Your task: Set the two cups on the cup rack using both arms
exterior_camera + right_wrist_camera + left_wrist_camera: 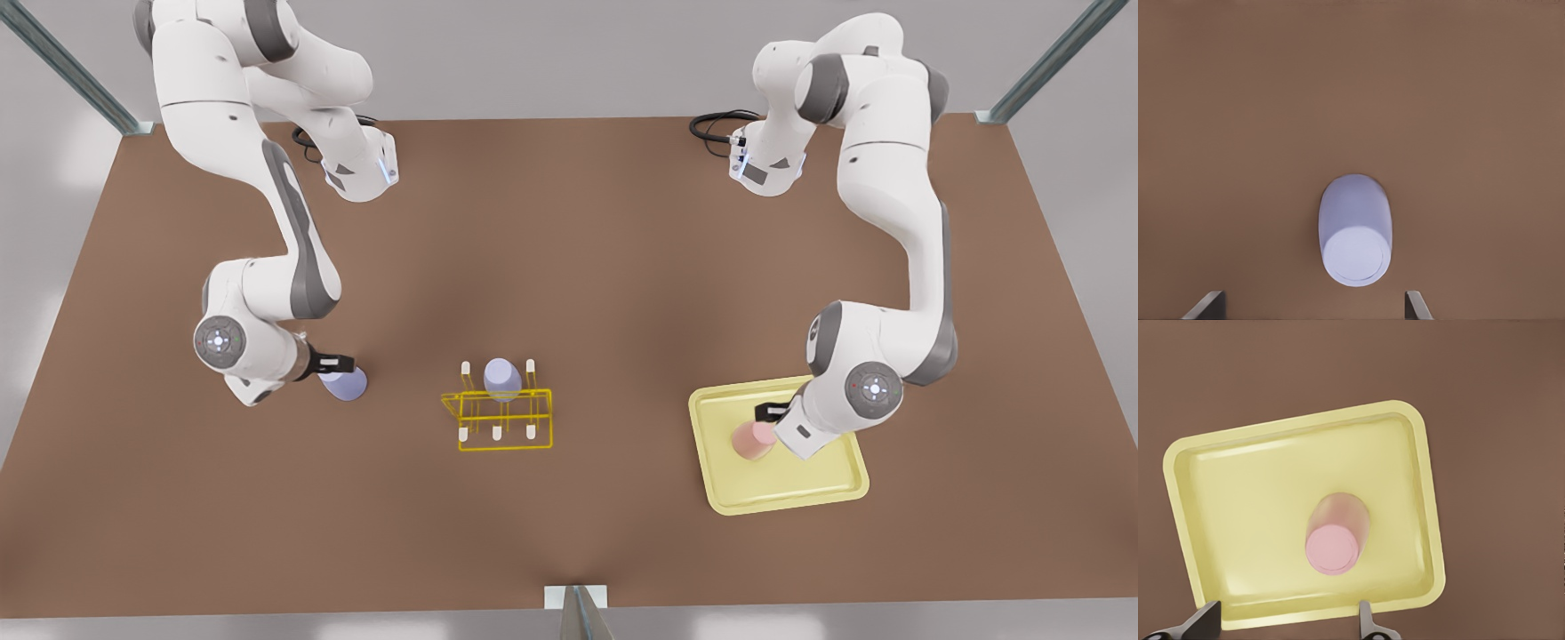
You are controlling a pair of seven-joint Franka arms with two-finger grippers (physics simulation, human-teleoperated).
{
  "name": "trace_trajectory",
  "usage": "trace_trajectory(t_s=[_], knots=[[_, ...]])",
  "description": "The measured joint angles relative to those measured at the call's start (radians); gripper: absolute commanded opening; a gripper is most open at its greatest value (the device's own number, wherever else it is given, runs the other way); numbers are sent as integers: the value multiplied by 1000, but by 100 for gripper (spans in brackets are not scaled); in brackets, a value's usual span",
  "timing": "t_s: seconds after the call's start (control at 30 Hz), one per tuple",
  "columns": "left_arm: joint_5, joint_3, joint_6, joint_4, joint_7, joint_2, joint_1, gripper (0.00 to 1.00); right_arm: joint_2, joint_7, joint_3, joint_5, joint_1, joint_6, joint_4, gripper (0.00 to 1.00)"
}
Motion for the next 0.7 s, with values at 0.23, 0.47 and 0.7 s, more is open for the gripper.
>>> trace_trajectory(t_s=[0.23, 0.47, 0.7], knots=[[-1, -1, 68, -41, 5, 22, -10, 100, 39, 0, 0, -1, -41, 107, -45, 100], [-5, -1, 149, -90, 18, 56, -10, 100, 20, -3, 1, -2, -34, 195, -146, 100], [-6, -1, 233, -90, 25, 106, -8, 100, 17, -5, 0, -8, -30, 307, -226, 100]])
